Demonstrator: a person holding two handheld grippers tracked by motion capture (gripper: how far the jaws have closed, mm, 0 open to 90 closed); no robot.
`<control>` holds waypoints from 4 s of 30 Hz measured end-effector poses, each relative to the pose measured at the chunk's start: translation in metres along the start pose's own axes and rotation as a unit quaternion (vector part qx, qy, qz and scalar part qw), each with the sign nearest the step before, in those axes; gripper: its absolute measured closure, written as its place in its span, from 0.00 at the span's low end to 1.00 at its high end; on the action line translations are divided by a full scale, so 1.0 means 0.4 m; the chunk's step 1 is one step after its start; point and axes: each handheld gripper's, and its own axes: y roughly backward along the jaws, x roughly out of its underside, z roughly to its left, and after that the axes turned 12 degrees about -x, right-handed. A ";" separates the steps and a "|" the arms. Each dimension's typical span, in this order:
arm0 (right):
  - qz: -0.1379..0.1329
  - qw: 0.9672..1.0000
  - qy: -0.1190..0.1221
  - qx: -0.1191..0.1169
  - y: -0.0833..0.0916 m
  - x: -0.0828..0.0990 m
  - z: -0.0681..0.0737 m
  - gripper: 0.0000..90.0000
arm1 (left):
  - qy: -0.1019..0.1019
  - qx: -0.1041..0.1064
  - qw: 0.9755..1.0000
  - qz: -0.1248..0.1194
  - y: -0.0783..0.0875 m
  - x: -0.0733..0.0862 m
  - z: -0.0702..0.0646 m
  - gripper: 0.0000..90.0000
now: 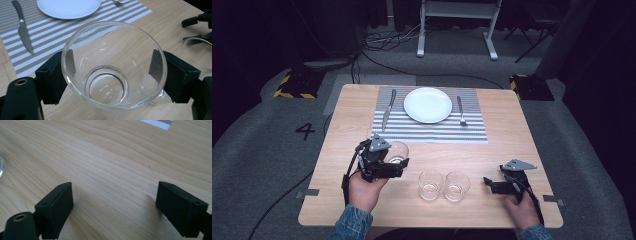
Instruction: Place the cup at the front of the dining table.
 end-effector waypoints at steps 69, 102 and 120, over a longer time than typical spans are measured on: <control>-0.001 1.000 -0.006 0.004 -0.006 -0.006 0.002 0.16 | 0.048 -0.074 0.995 0.050 -0.339 -0.260 0.182 0.20; -0.003 1.000 -0.005 0.005 -0.007 -0.005 0.003 0.16 | 0.043 -0.091 0.988 0.119 -0.468 -0.220 0.209 0.20; -0.001 1.000 -0.007 0.006 -0.006 -0.005 0.004 0.16 | 0.027 -0.079 0.989 0.123 -0.453 -0.215 0.221 0.19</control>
